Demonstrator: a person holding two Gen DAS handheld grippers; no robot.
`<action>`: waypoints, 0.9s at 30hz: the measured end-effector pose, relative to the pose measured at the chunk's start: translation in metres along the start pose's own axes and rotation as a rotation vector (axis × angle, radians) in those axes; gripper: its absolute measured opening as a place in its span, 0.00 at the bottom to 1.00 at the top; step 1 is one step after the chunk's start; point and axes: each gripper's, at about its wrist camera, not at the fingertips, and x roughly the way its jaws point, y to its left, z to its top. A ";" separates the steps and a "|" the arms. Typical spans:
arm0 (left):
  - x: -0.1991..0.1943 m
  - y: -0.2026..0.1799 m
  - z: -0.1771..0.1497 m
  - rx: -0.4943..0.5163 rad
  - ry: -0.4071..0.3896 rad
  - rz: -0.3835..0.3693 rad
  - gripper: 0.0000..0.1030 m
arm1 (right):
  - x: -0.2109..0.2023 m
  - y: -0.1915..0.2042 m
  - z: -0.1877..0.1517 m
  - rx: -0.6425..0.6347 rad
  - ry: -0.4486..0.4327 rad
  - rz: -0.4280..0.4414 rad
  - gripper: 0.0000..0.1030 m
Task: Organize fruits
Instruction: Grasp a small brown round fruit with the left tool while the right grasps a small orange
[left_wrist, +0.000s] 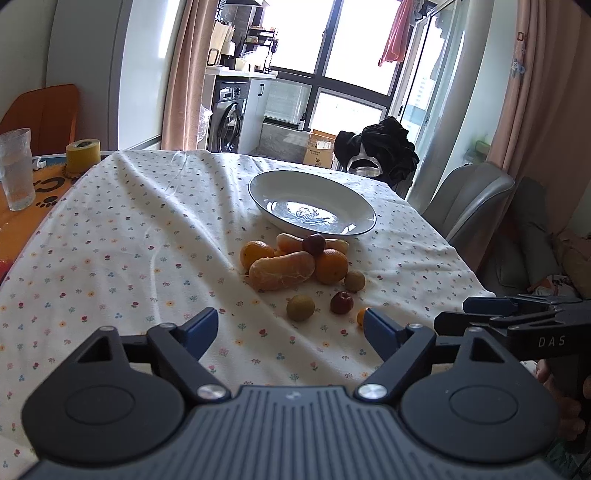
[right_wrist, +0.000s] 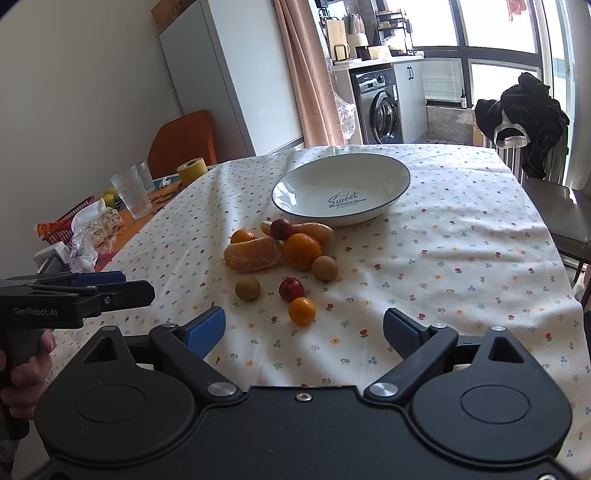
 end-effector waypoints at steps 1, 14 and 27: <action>0.003 0.000 0.001 -0.001 0.006 -0.004 0.76 | 0.003 -0.001 0.001 0.003 0.006 0.006 0.84; 0.043 0.009 0.013 -0.017 0.062 -0.022 0.61 | 0.042 -0.004 0.008 -0.004 0.088 0.045 0.69; 0.085 0.003 0.016 0.001 0.122 -0.084 0.45 | 0.073 -0.014 0.011 0.020 0.145 0.068 0.48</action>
